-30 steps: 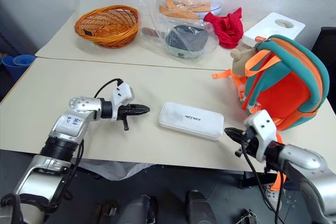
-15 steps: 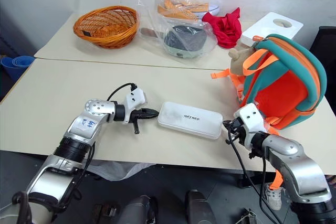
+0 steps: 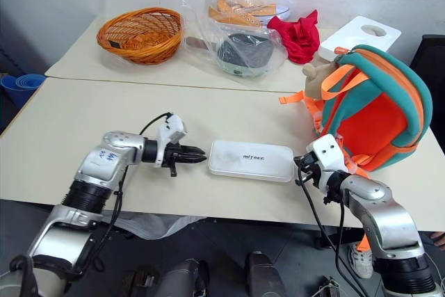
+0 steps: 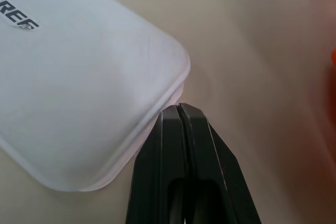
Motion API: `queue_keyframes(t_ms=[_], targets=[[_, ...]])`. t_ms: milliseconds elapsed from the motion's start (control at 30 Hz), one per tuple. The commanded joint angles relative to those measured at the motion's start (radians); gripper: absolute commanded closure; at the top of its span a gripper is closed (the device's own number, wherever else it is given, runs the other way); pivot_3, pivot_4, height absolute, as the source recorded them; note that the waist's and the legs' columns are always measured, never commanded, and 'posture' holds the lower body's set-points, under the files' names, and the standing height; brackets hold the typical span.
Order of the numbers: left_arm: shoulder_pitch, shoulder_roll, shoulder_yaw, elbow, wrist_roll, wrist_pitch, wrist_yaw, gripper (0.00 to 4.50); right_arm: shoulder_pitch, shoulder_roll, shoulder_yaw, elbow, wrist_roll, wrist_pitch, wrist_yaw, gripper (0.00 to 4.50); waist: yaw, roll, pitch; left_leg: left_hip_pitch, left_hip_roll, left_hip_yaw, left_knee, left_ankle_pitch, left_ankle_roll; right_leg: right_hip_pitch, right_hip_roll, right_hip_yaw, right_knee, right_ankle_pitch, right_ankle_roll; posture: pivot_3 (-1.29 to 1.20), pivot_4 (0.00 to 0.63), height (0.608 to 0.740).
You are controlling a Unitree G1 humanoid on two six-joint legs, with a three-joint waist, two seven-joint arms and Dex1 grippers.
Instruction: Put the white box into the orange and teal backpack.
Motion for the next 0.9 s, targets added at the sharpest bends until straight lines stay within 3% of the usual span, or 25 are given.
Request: queue_keyframes(t_ms=[33, 133, 267, 300, 500, 900], targets=[[-0.069, 0.013, 0.055, 0.061, -0.100, 0.250, -0.040, 2.32, 0.012, -0.003, -0.018, -0.017, -0.012, -0.033, 0.014, 4.50, 0.001, 0.000, 0.000, 0.000, 0.000, 0.000, 0.000, 0.000, 0.000, 0.000, 0.000, 0.000, 0.000, 0.000, 0.000, 0.00, 0.150, 0.740], [-0.085, 0.040, 0.041, 0.086, -0.147, 0.354, -0.108, 1.35, 0.021, 0.000, -0.018, -0.010, -0.019, -0.047, 0.019, 4.50, 0.001, 0.000, 0.000, -0.001, 0.000, 0.000, 0.001, 0.000, 0.000, 0.000, 0.000, 0.000, 0.000, 0.000, 0.000, 0.00, 0.150, 0.740], [-0.133, 0.008, 0.100, 0.185, -0.192, 0.484, -0.052, 0.11, 0.028, 0.009, -0.012, -0.004, -0.021, -0.059, 0.021, 4.50, 0.001, 0.000, 0.000, 0.000, 0.000, 0.000, 0.001, 0.000, 0.000, 0.000, 0.000, 0.000, 0.000, 0.000, 0.000, 0.00, 0.150, 0.740], [-0.147, -0.003, 0.114, 0.208, -0.201, 0.510, -0.037, 0.02, 0.028, 0.011, -0.011, -0.003, -0.023, -0.061, 0.022, 4.50, 0.001, 0.000, 0.000, 0.000, 0.000, 0.000, 0.002, 0.000, 0.000, 0.000, 0.000, 0.000, 0.001, 0.000, 0.000, 0.00, 0.150, 0.740], [-0.194, -0.113, 0.144, 0.313, -0.205, 0.611, 0.088, 0.02, 0.039, 0.040, 0.009, 0.009, -0.042, -0.087, 0.020, 4.50, 0.006, 0.000, 0.000, 0.000, -0.001, 0.000, 0.003, 0.000, 0.000, 0.001, -0.001, 0.000, 0.003, 0.000, 0.000, 0.00, 0.150, 0.740], [-0.223, -0.265, 0.168, 0.275, -0.273, 0.720, 0.167, 0.02, 0.018, 0.079, 0.032, 0.037, -0.078, -0.111, 0.019, 4.50, 0.004, 0.000, 0.000, 0.001, -0.001, -0.001, 0.005, 0.000, -0.002, 0.001, -0.001, -0.001, 0.004, 0.000, 0.000, 0.00, 0.150, 0.740]])
